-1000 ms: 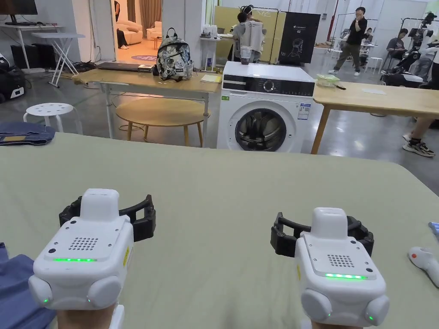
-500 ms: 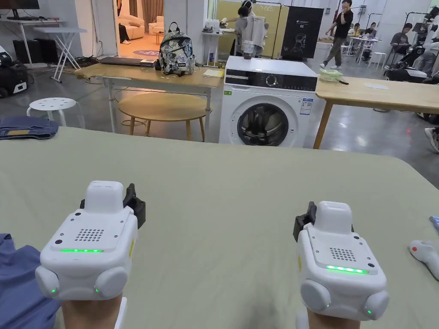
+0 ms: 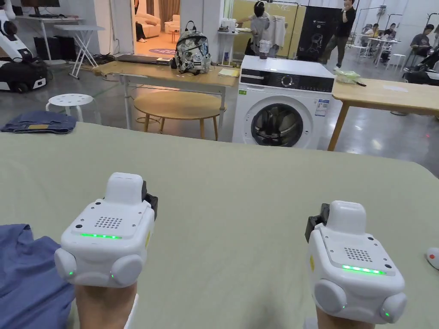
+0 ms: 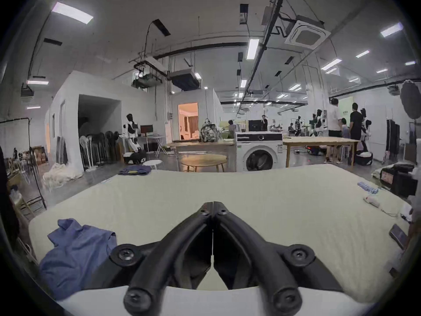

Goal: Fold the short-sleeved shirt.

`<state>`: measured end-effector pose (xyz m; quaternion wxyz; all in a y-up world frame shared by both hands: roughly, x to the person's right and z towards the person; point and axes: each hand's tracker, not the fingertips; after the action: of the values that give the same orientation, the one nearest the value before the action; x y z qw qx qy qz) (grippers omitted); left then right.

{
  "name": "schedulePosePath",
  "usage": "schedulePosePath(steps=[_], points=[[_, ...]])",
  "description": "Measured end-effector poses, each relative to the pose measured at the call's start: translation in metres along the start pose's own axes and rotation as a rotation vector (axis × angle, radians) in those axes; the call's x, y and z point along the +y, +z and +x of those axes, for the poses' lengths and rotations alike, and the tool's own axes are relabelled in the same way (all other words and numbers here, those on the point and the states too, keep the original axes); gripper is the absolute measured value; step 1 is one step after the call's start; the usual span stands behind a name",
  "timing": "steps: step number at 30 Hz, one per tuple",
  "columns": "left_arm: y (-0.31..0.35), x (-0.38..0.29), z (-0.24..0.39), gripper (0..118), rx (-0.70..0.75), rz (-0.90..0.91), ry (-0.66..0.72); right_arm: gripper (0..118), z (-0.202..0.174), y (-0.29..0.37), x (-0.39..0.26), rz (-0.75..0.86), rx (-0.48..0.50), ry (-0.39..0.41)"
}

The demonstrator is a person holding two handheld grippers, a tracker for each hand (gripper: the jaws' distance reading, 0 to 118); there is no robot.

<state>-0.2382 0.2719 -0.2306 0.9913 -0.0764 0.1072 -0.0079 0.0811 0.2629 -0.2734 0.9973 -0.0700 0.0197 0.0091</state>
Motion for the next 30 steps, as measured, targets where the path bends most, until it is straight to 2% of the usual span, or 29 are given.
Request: schedulePosePath(steps=[4,9,18,23,30], points=[[0.000,-0.003,-0.026,0,0.028,-0.063,0.023,0,-0.012,-0.001,0.003,-0.008,0.027,-0.005],[0.012,-0.011,-0.082,0,0.104,-0.158,0.028,0,-0.038,-0.006,0.002,-0.017,0.098,0.026],[0.033,-0.033,-0.222,0,0.239,-0.402,0.142,0,-0.085,-0.021,-0.016,-0.069,0.210,0.041],[0.032,-0.053,-0.282,0,0.216,-0.568,0.232,0,-0.102,-0.026,-0.026,-0.102,0.247,0.062],[0.002,-0.104,-0.323,0,0.182,-0.790,0.324,0,-0.105,-0.031,-0.034,-0.152,0.251,0.072]])
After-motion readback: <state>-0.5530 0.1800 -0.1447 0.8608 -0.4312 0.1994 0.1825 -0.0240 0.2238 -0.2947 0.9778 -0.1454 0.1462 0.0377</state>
